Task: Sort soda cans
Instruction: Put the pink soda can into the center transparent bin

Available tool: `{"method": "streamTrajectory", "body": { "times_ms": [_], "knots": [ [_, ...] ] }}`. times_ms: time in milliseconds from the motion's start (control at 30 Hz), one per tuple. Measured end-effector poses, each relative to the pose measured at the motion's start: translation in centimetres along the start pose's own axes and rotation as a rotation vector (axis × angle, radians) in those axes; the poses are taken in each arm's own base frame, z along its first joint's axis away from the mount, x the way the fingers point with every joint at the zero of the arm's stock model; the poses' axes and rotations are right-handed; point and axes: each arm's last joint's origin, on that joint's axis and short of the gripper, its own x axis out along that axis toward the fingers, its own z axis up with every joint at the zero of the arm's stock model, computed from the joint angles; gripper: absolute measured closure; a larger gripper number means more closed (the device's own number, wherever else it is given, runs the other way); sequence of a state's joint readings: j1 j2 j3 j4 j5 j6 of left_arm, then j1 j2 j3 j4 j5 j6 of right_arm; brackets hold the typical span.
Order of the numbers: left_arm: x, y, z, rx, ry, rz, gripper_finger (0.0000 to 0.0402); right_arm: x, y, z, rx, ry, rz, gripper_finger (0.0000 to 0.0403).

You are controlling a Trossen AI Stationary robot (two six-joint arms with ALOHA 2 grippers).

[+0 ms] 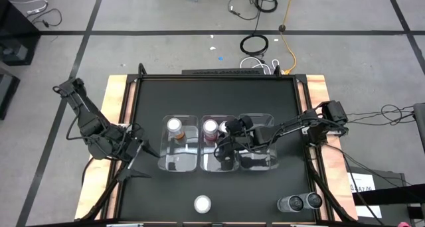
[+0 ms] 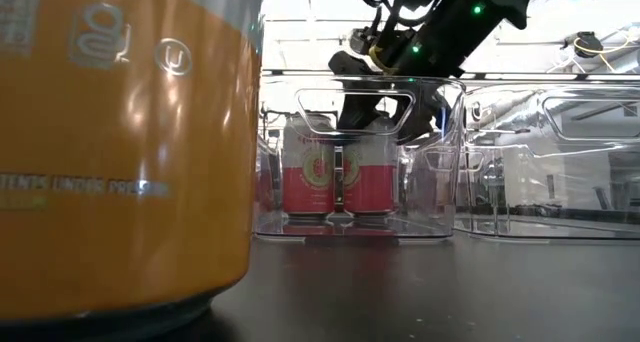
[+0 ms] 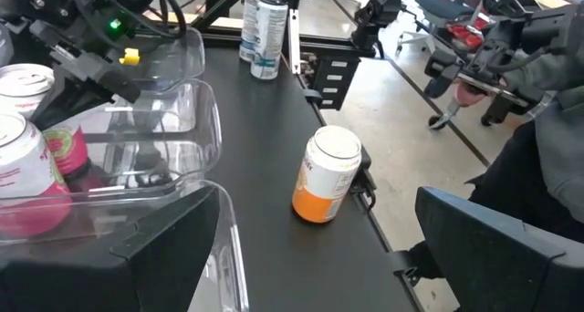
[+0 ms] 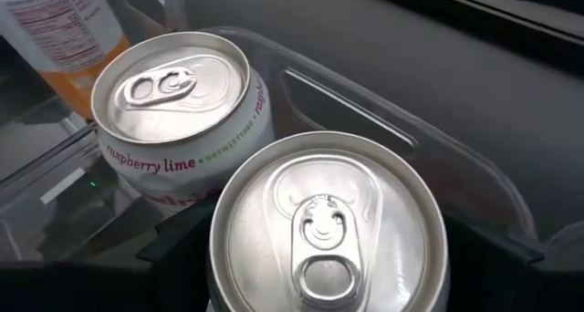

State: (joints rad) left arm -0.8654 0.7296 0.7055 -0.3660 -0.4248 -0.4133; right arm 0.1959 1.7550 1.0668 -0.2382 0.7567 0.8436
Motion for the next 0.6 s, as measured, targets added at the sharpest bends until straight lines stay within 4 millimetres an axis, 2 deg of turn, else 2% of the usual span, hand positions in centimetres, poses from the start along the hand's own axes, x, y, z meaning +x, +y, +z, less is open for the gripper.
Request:
{"method": "streamTrajectory", "body": {
  "times_ms": [600],
  "knots": [
    [0.01, 0.00, -0.01, 0.000, 0.001, 0.000, 0.0022, -0.05, 0.07, 0.01, -0.077, -0.001, 0.003, 0.0086]
  ]
}}
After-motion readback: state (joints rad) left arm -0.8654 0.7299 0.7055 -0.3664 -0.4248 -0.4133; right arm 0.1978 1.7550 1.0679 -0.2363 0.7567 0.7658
